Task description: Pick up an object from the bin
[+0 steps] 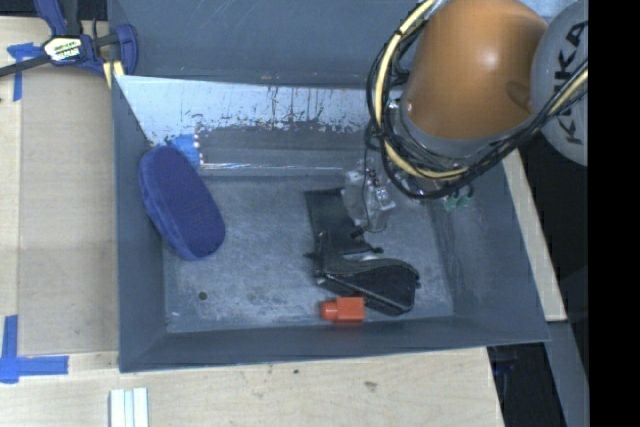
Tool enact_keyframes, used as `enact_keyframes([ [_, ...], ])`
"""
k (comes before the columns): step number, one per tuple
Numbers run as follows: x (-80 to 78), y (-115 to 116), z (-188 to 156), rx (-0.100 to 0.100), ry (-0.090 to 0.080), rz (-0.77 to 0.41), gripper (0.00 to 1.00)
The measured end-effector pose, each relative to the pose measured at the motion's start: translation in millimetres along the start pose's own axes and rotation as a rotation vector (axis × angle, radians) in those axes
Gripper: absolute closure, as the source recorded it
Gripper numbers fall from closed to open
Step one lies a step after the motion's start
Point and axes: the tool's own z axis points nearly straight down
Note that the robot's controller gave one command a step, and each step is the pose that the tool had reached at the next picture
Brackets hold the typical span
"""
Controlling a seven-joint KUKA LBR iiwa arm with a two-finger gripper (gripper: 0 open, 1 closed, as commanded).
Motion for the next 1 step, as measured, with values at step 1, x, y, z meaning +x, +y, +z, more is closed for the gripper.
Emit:
enact_keyframes([
  [1,1.0,-1.0,4.9,-0.001,0.008,0.002,0.00],
])
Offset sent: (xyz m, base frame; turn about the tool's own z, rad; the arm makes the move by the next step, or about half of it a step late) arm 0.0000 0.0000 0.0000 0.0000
